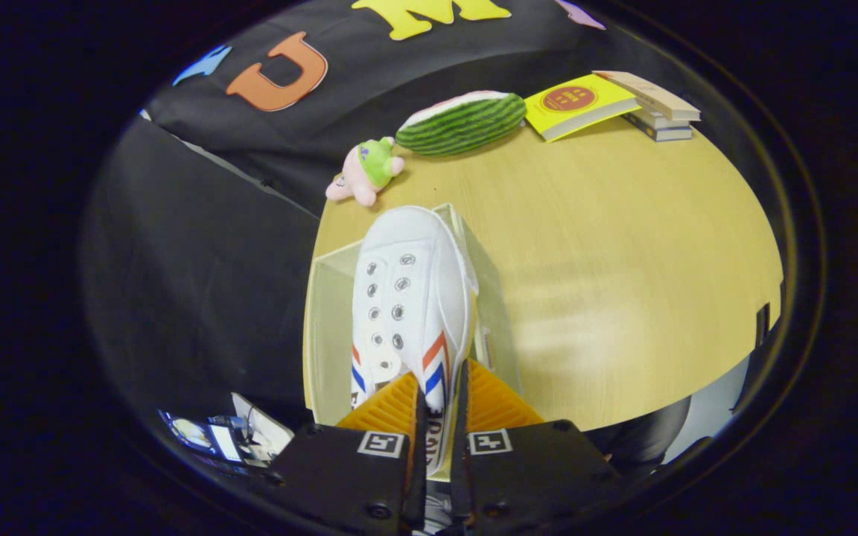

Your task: Open the storage box then place both shoes into the box .Put the left shoe in first, then the right shoe, with the right side of both shoes facing outward in a uniform manner.

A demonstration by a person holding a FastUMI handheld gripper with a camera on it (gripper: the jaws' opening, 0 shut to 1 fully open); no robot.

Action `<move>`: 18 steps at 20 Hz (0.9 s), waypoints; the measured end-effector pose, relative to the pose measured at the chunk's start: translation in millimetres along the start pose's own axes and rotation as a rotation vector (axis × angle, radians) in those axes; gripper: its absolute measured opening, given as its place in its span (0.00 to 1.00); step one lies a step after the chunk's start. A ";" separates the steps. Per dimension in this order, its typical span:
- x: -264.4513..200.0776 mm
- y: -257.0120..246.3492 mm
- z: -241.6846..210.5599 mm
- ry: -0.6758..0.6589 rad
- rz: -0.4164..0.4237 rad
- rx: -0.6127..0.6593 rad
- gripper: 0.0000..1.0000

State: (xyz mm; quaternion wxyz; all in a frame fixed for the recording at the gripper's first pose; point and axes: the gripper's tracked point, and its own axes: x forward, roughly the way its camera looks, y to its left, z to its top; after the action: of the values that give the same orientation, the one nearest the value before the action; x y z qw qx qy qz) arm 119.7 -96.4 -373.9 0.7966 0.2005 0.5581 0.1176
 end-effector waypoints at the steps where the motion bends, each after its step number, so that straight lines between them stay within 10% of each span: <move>1: -1.8 0.9 -2.1 -0.004 0.007 -0.017 0.29; 5: 0.4 8.9 -13.4 -0.001 0.022 -0.072 0.54; 18: -77.4 17.3 39.1 -0.483 0.005 -0.349 0.81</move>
State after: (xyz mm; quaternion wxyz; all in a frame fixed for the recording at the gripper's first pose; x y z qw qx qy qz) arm 129.9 -120.2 -289.4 0.9284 0.0840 0.3233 0.1627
